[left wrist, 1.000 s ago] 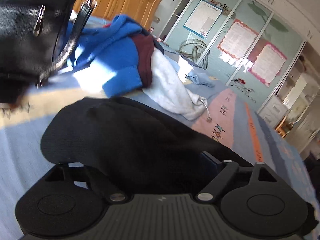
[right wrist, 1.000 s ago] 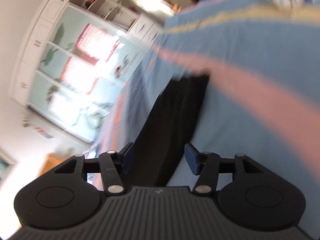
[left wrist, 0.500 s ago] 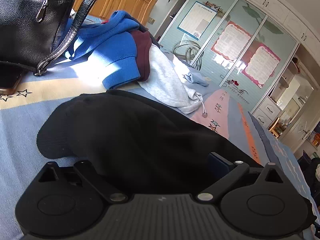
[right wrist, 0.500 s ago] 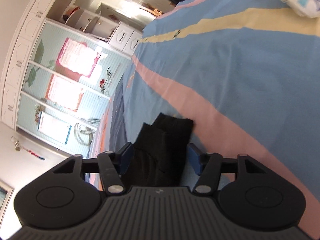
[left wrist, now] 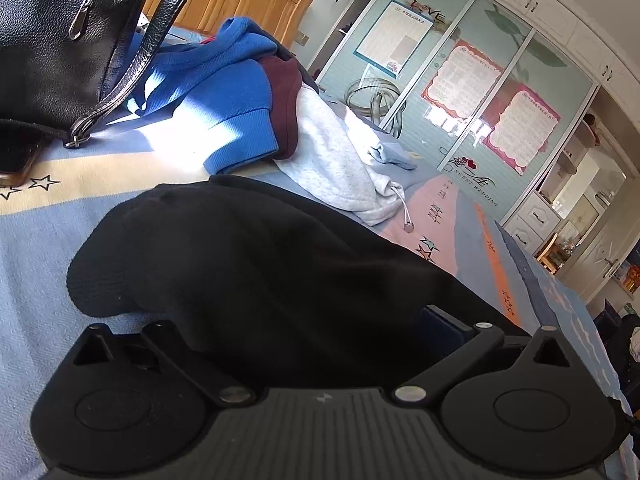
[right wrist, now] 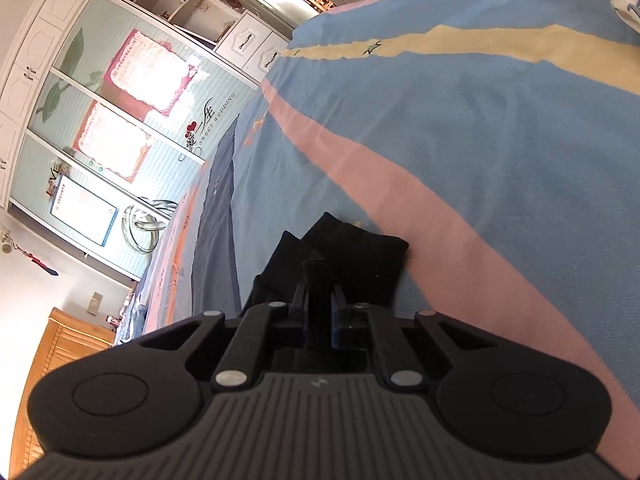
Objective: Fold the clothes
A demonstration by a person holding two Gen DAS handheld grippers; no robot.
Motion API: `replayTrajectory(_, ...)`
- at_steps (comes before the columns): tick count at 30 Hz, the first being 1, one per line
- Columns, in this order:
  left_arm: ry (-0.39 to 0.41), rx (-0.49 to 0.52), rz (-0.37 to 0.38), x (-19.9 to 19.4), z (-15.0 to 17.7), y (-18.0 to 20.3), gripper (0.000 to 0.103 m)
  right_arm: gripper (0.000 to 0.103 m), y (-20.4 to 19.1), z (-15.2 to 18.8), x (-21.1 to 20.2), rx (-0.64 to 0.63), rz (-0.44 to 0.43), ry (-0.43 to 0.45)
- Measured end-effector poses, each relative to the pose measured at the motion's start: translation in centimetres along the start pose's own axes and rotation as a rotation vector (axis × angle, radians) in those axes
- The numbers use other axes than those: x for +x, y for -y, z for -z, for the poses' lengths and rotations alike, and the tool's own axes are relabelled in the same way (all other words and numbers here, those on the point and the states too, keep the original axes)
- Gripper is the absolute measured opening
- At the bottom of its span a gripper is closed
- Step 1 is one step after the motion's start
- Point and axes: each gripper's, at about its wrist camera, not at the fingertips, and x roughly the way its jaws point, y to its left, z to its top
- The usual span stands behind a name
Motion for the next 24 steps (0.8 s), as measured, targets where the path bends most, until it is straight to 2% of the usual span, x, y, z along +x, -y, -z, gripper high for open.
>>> replayTrajectory(5,0.003,-0.006,0.003,-0.1,-0.1,0.0,0.102,0.009,-3.4,-1.7,-0.9,-0.015,-0.099,0.038)
replayTrajectory(7,0.003,-0.007,0.003,-0.1,0.0,0.0,0.102,0.009,-4.1,-2.7,-1.6,-0.021,-0.111,0.071)
replayTrajectory(10,0.001,-0.002,-0.002,0.0,0.0,0.1,0.102,0.009,-2.4,-3.2,-1.2,-0.011,-0.024,0.077)
replayTrajectory(12,-0.001,0.001,-0.004,0.0,-0.1,0.2,0.102,0.009,-0.4,-2.8,-0.1,-0.005,0.057,0.045)
replayTrajectory(14,-0.001,-0.001,-0.003,0.0,-0.1,0.1,0.102,0.01,1.6,-2.2,0.8,0.008,0.082,0.005)
replayTrajectory(18,0.001,-0.007,0.002,-0.1,-0.2,-0.1,0.102,0.016,3.8,-2.2,-0.4,0.13,0.019,0.028)
replayTrajectory(21,0.005,-0.017,0.01,-0.2,-0.2,-0.3,0.102,0.017,3.2,-2.1,-2.7,0.129,0.027,0.078)
replayTrajectory(24,0.006,-0.021,0.014,-0.3,-0.3,-0.4,0.102,0.018,2.2,-0.5,-6.1,0.139,-0.048,0.083)
